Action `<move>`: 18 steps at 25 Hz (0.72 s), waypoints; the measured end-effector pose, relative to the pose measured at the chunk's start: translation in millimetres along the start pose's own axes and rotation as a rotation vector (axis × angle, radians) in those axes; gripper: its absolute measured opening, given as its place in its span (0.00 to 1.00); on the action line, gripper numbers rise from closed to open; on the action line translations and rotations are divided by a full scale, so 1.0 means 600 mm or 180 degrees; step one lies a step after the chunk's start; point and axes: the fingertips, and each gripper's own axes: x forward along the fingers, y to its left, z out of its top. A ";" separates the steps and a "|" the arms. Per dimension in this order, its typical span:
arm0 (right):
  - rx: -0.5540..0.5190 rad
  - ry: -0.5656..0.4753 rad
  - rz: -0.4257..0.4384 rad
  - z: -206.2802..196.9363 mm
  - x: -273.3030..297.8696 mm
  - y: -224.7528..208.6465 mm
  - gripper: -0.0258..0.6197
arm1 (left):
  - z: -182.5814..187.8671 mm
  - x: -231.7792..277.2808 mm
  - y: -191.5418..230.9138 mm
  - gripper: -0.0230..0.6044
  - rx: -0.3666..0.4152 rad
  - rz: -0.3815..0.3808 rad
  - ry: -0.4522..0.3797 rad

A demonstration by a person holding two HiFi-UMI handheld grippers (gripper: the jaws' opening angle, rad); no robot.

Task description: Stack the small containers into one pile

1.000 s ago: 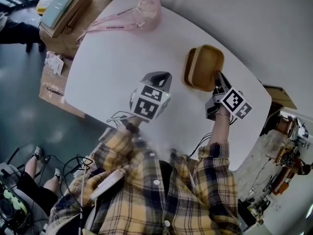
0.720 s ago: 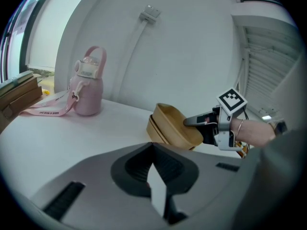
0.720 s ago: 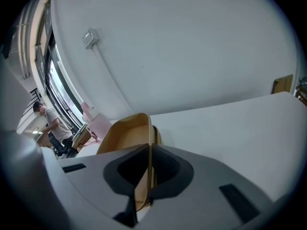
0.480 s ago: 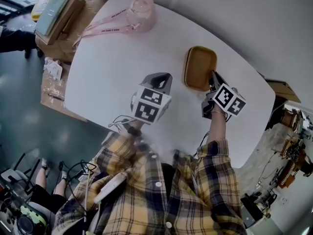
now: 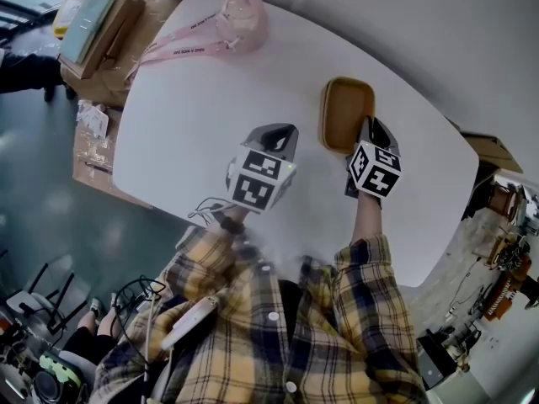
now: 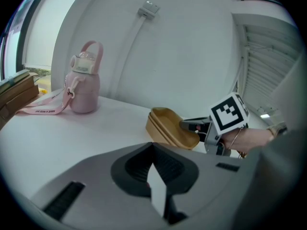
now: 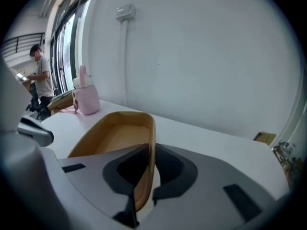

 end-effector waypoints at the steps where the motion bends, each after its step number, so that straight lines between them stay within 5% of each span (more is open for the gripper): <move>1: -0.0095 0.0024 -0.0043 -0.004 0.003 0.001 0.09 | -0.001 0.001 0.000 0.07 0.0004 -0.0002 0.0005; 7: -0.0453 0.0252 -0.0160 -0.029 0.018 0.005 0.13 | 0.000 0.001 0.000 0.07 -0.0002 0.0003 0.0020; 18: -0.0361 0.0233 -0.0111 -0.031 0.019 0.004 0.14 | 0.008 -0.002 -0.008 0.07 0.0031 0.0011 -0.0026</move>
